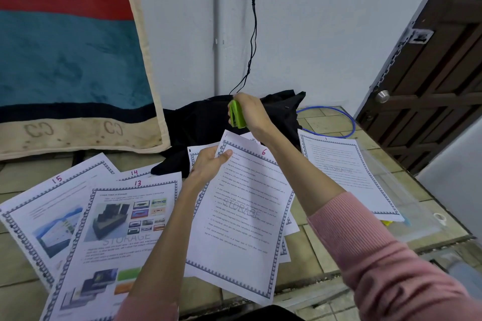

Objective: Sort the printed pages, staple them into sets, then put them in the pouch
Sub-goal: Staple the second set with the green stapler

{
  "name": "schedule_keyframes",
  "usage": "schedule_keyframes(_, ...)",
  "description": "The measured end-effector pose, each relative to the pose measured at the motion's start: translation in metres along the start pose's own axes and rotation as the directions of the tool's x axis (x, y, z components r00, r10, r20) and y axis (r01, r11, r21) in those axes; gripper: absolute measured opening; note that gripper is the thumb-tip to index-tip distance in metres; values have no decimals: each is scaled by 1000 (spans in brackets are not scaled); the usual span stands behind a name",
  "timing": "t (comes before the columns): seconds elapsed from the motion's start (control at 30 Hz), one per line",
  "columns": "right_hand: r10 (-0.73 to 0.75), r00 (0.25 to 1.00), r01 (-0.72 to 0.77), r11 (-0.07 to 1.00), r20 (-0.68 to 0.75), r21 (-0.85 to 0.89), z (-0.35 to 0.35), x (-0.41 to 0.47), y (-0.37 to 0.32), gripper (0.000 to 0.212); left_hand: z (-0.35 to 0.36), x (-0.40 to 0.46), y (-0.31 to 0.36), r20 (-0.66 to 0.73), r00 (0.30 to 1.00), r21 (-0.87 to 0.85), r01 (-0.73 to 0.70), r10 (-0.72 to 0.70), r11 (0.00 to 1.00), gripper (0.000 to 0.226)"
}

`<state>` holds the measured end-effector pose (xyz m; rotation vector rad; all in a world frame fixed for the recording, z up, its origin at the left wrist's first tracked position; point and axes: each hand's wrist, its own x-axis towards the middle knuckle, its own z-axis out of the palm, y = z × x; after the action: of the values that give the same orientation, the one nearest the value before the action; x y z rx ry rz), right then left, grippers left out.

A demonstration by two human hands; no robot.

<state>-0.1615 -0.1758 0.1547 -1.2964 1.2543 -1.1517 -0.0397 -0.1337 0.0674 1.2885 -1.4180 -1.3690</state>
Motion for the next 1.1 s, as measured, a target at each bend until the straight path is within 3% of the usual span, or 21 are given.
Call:
schedule_keyframes(0.07, -6, 998, 7, 1000, -63, 20, 1, 1, 2, 25, 1, 0, 0, -3, 1000, 6, 1, -1, 1000, 16)
schedule_keyframes(0.17, -71, 974, 53, 994, -216, -91, 6, 3, 9, 30, 1, 0, 1, -15, 1000, 9, 0, 1, 1000, 18)
schedule_keyframes(0.3, -280, 880, 140, 925, -384, -354, 9, 7, 24, 51, -1, 0, 2, -21, 999, 8, -25, 25, 1000, 20)
schedule_keyframes(0.43, -332, 867, 127, 868, -371, -480, 9, 8, 38, 51, -1, 0, 4, -24, 999, 5, -45, 45, 999, 20)
schedule_keyframes(0.67, -319, 881, 119, 864, -349, -489, 16, 10, 45, 59, 5, 1, 9, 12, 996, 50, -84, 84, 995, 17)
schedule_keyframes(1.1, -345, 894, 104, 782, -287, -614, 19, 11, 45, 53, 11, 3, 7, 16, 999, 160, -48, 46, 986, 19)
